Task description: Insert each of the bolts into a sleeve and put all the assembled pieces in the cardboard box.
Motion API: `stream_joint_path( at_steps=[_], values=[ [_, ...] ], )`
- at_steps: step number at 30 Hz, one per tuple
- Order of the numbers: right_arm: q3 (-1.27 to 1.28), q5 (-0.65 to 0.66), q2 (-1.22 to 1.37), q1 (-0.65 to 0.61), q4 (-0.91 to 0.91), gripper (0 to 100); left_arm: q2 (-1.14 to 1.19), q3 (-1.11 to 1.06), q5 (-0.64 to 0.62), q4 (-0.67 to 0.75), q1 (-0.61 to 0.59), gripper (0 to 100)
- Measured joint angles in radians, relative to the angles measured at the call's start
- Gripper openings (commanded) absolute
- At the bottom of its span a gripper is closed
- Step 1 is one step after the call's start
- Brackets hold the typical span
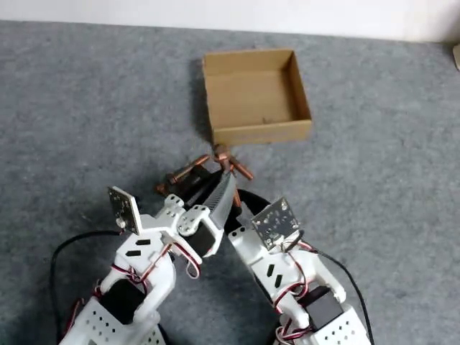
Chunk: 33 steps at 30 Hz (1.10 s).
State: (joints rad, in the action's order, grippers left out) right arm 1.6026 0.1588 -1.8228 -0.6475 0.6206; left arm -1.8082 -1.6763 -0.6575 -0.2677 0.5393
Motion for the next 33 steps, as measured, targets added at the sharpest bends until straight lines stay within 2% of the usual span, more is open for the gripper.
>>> stream_joint_path(
  at_steps=[10,33],
  values=[
    [0.0,0.0,0.0,0.0,0.0,0.5,0.0,0.0,-0.002,0.037,-0.066,1],
    [0.0,0.0,0.0,0.0,0.003,0.5,0.0,0.0,-0.002,0.04,-0.087,1]
  ],
)
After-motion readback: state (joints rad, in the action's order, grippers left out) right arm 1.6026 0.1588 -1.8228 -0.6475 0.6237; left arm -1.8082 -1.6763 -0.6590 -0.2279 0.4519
